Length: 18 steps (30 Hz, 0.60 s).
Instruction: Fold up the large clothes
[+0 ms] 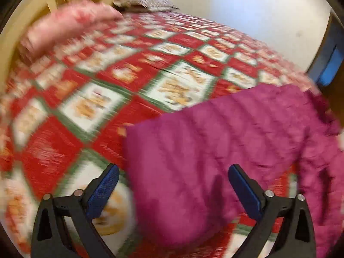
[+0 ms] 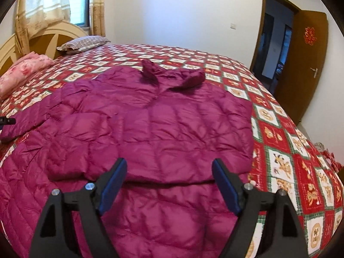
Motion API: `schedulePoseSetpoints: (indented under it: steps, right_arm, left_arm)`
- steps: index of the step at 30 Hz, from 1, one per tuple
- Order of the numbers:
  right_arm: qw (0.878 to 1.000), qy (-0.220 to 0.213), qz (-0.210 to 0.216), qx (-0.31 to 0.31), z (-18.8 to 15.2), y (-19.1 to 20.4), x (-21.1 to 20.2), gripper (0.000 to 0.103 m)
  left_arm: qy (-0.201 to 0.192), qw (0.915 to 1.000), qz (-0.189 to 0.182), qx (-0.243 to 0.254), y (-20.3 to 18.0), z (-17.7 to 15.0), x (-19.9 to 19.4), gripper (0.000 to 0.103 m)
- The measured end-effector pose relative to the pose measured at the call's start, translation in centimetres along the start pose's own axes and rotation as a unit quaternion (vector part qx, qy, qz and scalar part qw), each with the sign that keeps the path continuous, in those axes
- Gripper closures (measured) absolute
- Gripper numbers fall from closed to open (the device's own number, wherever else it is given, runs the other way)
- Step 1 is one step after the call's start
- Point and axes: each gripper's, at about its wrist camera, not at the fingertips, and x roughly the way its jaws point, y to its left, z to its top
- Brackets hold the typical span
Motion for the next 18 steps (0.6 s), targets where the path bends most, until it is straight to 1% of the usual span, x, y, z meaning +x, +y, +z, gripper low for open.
schedulePoseSetpoints:
  steps: [1,2,3,4,5,6,7,8,10,11,12,14,15,16,18]
  right_arm:
    - [1.0,-0.001,0.0,0.0,0.0,0.1,-0.1,0.02]
    - [1.0,-0.004,-0.001,0.001,0.0,0.1,-0.2,0.019]
    - [1.0,-0.005,-0.002,0.003,0.0,0.0,-0.3,0.019]
    - [1.0,-0.007,-0.003,0.006,0.0,-0.2,-0.4,0.019]
    - [1.0,-0.008,-0.005,0.009,-0.2,-0.5,-0.5,0.02]
    - [1.0,-0.009,-0.008,0.012,-0.3,-0.9,-0.7,0.019]
    - [1.0,-0.009,-0.011,0.016,-0.4,-1.3,-0.7,0.019]
    - [1.0,-0.007,-0.014,0.021,-0.5,-1.7,-0.6,0.019]
    - [0.999,-0.003,-0.018,0.035,-0.6,-2.6,-0.4,0.019]
    - [0.999,-0.001,-0.019,0.045,-0.7,-3.1,-0.3,0.019]
    - [0.998,0.001,-0.018,0.055,-0.8,-3.6,-0.3,0.019]
    - [0.997,-0.001,-0.017,0.074,-0.9,-4.5,-0.3,0.019]
    - [0.996,-0.002,-0.016,0.083,-0.9,-4.8,-0.4,0.019]
    - [0.996,-0.003,-0.014,0.09,-1.0,-5.1,-0.5,0.019]
    - [0.995,-0.001,-0.012,0.099,-1.2,-5.6,-0.5,0.019]
  left_arm:
    - [0.002,0.9999,-0.016,0.003,-0.4,0.0,0.2,0.046]
    - [0.012,0.9996,-0.01,0.024,-1.2,0.2,0.6,0.068]
    - [0.014,0.9994,-0.004,0.033,-1.9,0.5,0.6,0.075]
    - [0.008,0.9993,0.001,0.035,-2.5,0.8,0.2,0.081]
    - [-0.008,0.9987,0.018,0.046,-3.8,1.3,-0.6,0.084]
    - [-0.029,0.9974,0.03,0.059,-5.0,1.7,-1.6,0.084]
    - [-0.049,0.996,0.033,0.067,-5.9,2.0,-2.6,0.084]
    - [-0.08,0.9928,0.027,0.084,-8.0,2.4,-4.2,0.084]
    - [-0.117,0.9865,0.011,0.115,-11.2,2.8,-6.4,0.085]
    - [-0.138,0.9808,-0.004,0.137,-14.0,3.0,-7.6,0.085]
    - [-0.15,0.9766,-0.019,0.153,-16.0,2.9,-8.5,0.085]
    - [-0.159,0.9684,-0.053,0.185,-20.0,2.4,-9.7,0.086]
    - [-0.161,0.9624,-0.067,0.208,-22.6,1.8,-9.9,0.086]
    - [-0.162,0.9579,-0.077,0.224,-24.4,1.4,-9.8,0.086]
    - [-0.165,0.9448,-0.097,0.266,-29.1,-0.4,-9.2,0.086]
